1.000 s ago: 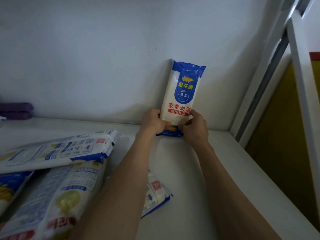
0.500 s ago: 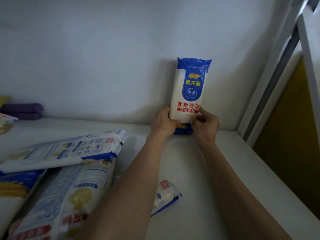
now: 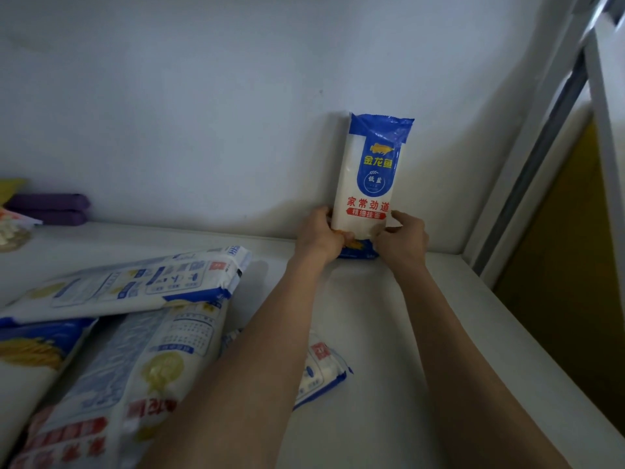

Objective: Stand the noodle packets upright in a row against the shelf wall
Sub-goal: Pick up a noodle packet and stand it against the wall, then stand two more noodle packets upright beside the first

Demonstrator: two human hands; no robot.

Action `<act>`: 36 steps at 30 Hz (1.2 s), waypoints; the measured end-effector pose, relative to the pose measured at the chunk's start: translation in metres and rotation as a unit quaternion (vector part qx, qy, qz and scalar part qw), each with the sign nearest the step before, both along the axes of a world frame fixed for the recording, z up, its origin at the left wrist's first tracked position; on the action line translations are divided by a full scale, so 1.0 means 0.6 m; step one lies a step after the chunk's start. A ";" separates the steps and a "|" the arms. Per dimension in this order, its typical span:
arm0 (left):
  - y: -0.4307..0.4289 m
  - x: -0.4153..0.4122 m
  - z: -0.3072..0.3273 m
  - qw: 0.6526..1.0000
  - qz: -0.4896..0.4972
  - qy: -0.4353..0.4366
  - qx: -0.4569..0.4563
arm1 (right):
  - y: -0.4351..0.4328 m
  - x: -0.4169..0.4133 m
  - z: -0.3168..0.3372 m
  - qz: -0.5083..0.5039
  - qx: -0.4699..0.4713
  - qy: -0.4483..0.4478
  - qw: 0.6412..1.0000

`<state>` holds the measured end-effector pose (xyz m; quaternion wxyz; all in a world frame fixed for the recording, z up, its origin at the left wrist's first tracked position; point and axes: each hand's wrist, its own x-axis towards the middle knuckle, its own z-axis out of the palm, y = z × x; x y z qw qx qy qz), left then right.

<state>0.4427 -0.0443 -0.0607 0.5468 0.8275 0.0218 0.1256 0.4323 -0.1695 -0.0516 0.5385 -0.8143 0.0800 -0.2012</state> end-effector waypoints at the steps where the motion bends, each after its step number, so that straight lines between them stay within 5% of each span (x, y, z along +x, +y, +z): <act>1: -0.001 -0.008 0.005 1.000 0.007 -0.001 -0.007 | -0.003 -0.002 0.006 -0.008 -0.001 0.012 1.000; 10: 0.011 -0.131 0.094 0.997 0.032 -0.002 -0.066 | 0.029 -0.071 0.077 0.019 -0.051 0.004 0.999; 18: 0.179 -0.265 0.152 0.996 0.068 0.027 -0.045 | 0.130 -0.161 0.112 0.199 -0.065 0.033 0.977; 22: 0.276 -0.320 0.118 0.985 0.151 0.079 0.029 | 0.197 -0.193 0.099 0.266 -0.062 0.082 0.959; 26: 0.356 -0.350 0.091 0.939 0.246 0.196 0.142 | 0.233 -0.191 0.083 0.267 -0.063 0.101 0.956; 36: 0.431 -0.368 0.048 0.931 0.292 0.215 0.040 | 0.254 -0.188 0.074 0.241 -0.061 0.180 0.952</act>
